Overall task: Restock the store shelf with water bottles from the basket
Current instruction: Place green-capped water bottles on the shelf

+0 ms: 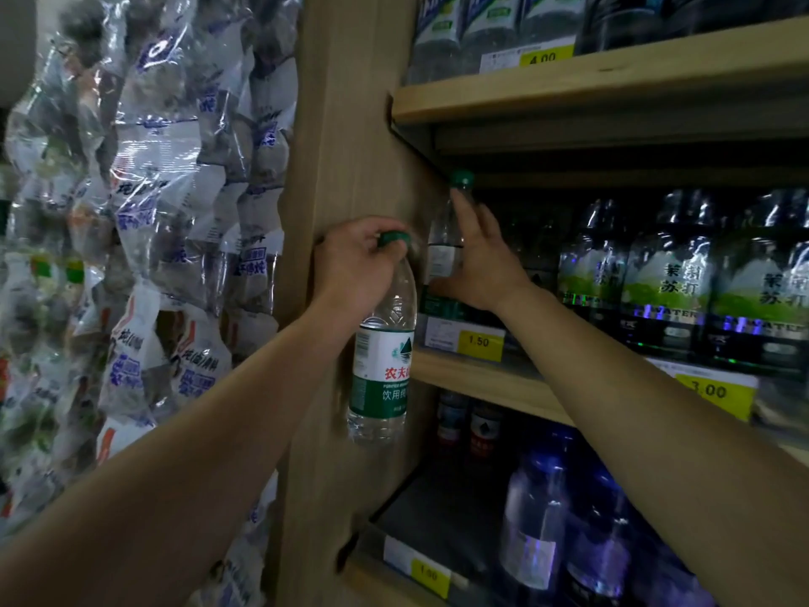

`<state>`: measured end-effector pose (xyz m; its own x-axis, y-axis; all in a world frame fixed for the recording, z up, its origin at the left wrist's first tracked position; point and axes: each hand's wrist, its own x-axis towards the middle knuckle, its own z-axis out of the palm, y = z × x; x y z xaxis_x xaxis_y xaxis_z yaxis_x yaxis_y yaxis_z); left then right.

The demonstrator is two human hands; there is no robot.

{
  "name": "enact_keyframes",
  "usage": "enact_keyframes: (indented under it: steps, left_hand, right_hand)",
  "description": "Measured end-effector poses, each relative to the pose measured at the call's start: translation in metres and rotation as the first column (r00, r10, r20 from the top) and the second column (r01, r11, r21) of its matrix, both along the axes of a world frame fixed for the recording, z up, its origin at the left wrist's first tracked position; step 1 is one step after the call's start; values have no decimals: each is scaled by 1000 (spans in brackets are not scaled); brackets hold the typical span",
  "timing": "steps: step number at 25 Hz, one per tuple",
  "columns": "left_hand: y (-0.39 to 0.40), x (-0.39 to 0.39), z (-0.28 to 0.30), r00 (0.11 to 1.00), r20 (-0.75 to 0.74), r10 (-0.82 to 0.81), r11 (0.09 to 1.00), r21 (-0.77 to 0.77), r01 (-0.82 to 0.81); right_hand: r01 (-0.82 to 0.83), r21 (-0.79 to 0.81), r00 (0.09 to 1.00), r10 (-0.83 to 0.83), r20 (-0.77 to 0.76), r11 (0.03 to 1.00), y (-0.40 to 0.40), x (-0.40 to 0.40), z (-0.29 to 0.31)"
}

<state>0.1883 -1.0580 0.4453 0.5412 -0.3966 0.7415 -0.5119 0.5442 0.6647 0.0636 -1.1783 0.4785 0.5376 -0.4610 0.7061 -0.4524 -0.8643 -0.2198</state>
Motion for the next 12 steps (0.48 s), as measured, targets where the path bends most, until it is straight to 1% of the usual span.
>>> enact_keyframes:
  steps: [2, 5, 10, 12]
  left_hand:
    - [-1, 1, -1, 1000, 2, 24, 1000, 7, -24]
    - [-1, 0, 0, 1000, -1, 28, 1000, -10, -28]
    - [-1, 0, 0, 1000, 4, 20, 1000, 2, -20]
    - [-1, -1, -2, 1000, 11, 20, 1000, -5, -20]
  right_hand:
    - [9, 17, 999, -8, -43, 1000, -2, 6, -4]
    - [14, 84, 999, -10, -44, 996, -7, 16, -1]
    - [97, 58, 993, -92, -71, 994, -25, 32, -4]
    - [105, 64, 992, -100, -76, 992, -31, 38, -4]
